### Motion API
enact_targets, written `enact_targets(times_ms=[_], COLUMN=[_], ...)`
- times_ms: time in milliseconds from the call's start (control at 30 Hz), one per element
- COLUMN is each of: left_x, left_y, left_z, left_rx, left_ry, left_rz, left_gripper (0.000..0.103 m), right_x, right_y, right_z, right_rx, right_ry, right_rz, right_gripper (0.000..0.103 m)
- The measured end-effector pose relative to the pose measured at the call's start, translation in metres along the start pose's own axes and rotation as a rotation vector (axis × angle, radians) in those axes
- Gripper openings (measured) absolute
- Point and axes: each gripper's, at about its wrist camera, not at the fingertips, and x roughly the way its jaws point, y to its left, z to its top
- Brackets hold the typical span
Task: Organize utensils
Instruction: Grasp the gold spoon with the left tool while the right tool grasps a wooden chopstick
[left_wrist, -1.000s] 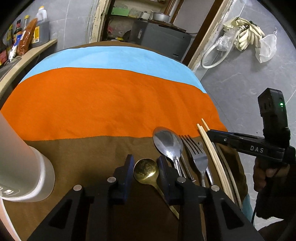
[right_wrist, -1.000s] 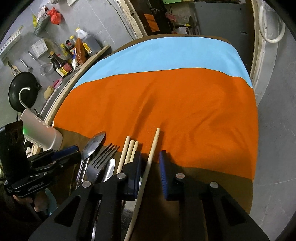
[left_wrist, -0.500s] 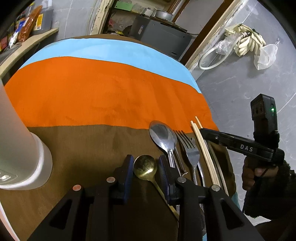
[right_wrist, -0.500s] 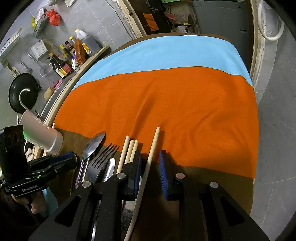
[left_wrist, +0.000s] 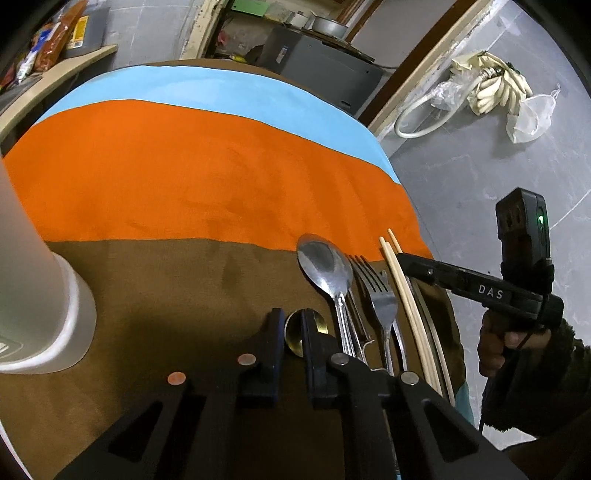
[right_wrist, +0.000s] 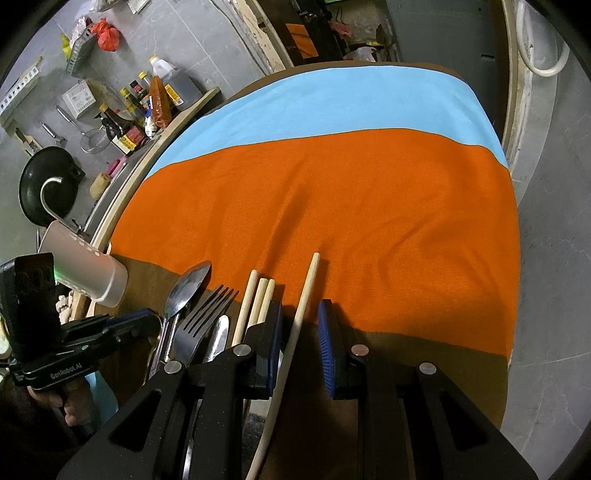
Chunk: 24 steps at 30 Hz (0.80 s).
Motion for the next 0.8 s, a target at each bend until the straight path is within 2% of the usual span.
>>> enact_targets(times_ms=[233,300,433,633,800], left_x=[0.003,0.003,-0.001,-0.017,-0.043], left_y=[-0.002,-0.005,-0.011,-0.027,-0.04], left_z=[0.003,0.004,0.005,0.001,-0.003], left_rx=[-0.001,0.01,0.027,0.089,0.144], left_ry=[0.019,0.019,0.006,-0.031,-0.119], left_rz=[-0.006,0.006,0.022,0.067,0.137], left_gripper=[0.009,0.008,0.004,0.003,0.003], right_x=[0.001,0.0,-0.007,-0.038,-0.069], right_y=[0.001,0.001,0.004,0.012,0.02], right_z=[0.003,0.003,-0.001,-0.013,-0.026], right_rx=[0.008,0.012,0.031,0.068,0.099], right_ry=[0.02,0.022,0.004,-0.089,-0.213], right_rz=[-0.011,-0.005,0.0,0.004,-0.004], right_gripper=[0.017,0.007,0.005,0.004,0.004])
